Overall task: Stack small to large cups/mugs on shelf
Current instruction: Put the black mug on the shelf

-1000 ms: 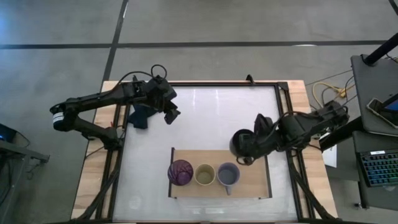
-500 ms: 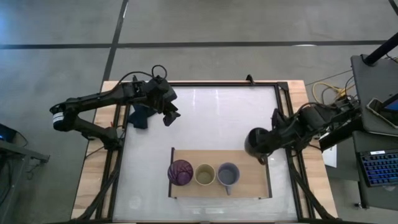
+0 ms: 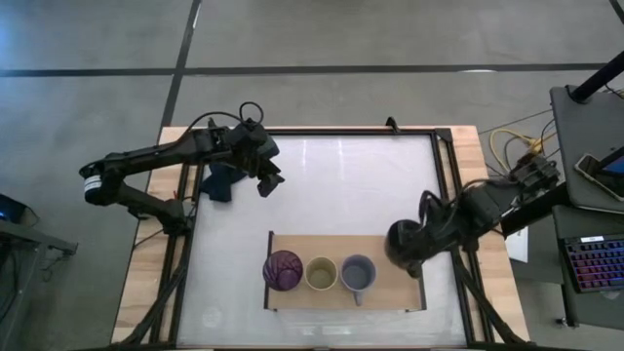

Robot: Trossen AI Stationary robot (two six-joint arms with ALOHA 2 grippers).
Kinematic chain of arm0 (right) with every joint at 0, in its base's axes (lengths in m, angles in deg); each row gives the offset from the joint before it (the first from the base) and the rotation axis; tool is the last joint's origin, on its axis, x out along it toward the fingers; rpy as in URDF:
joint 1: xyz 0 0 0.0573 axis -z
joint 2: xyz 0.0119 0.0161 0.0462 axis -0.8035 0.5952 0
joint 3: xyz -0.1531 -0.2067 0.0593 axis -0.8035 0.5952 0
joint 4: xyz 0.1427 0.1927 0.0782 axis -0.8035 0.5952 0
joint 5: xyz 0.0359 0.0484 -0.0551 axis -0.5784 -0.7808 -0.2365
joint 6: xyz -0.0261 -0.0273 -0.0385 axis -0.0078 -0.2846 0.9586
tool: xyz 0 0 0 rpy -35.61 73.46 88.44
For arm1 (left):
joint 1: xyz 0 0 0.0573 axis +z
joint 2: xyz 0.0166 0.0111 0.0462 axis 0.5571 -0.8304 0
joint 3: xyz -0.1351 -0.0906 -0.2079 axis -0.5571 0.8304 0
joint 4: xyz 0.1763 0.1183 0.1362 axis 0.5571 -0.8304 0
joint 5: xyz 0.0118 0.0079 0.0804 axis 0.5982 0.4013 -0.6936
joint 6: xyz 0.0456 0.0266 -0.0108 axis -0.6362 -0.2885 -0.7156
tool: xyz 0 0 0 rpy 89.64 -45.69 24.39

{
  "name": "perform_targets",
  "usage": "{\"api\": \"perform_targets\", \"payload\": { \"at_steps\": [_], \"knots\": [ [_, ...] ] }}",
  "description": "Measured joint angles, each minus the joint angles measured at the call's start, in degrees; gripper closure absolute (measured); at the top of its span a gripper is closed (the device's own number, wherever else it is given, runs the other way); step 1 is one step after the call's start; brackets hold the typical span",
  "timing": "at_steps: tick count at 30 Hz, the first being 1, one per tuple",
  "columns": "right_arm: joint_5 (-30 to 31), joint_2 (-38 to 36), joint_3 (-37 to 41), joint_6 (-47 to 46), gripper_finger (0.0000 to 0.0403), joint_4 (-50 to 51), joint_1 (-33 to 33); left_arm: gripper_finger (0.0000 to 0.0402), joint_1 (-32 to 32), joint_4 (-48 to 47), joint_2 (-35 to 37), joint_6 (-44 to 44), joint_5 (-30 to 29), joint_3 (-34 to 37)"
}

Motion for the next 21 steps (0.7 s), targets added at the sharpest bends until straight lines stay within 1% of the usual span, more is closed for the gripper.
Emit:
{"api": "perform_targets", "payload": {
  "at_steps": [7,13,21],
  "knots": [
    [-0.4,3.2,-1.5,-7.2,0.0377,0.1,-4.2,0.0243,0.0,0.6,-0.6,0.0,0.0,0.0],
    [0.0,6.1,-4.1,-7.2,0.0377,0.0,-4.5,0.0243,0.0,1.0,-0.7,-0.5,0.1,0.0],
    [-0.6,9.2,-4.9,-7.2,0.0377,0.1,-5.7,0.0243,0.0,1.2,-0.8,-0.4,0.4,0.0]
  ]
}}
